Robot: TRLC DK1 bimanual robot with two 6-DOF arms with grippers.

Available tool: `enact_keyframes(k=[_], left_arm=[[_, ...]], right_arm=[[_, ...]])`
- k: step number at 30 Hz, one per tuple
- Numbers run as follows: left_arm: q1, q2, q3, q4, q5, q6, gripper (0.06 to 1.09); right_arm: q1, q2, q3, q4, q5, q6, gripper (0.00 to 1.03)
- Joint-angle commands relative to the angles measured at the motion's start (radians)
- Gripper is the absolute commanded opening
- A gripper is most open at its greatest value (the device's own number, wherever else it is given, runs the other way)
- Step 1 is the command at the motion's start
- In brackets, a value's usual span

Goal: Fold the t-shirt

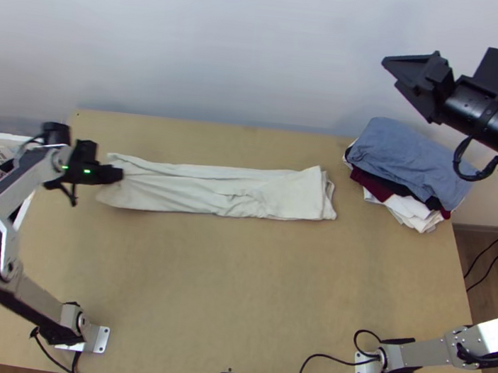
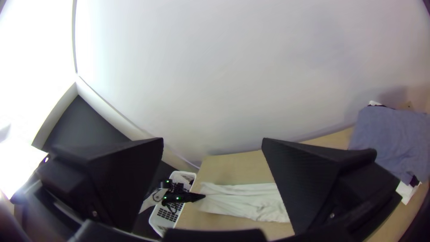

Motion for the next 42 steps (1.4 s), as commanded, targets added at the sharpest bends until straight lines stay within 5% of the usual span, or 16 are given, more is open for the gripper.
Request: enact_keyframes(k=[1, 14, 20, 42], left_arm=[[0.055, -0.109, -0.012, -0.052, 0.005, 0.07, 0.1], [0.415, -0.037, 0.067, -0.166, 0.013, 0.333, 0.1], [0.466, -0.012, 0.194, -0.318, 0.073, 0.35, 0.1], [-0.299, -0.084, 0.427, -0.295, 0.064, -0.216, 0.1]], right_arm=[[-0.015, 0.008, 0.001, -0.004, -0.012, -0.017, 0.99], [-0.047, 0.016, -0.019, -0.05, -0.012, -0.053, 0.99], [-0.057, 0.01, -0.068, -0.057, -0.012, -0.079, 0.99], [-0.014, -0.041, -0.313, -0.025, -0.011, -0.141, 0.99]])
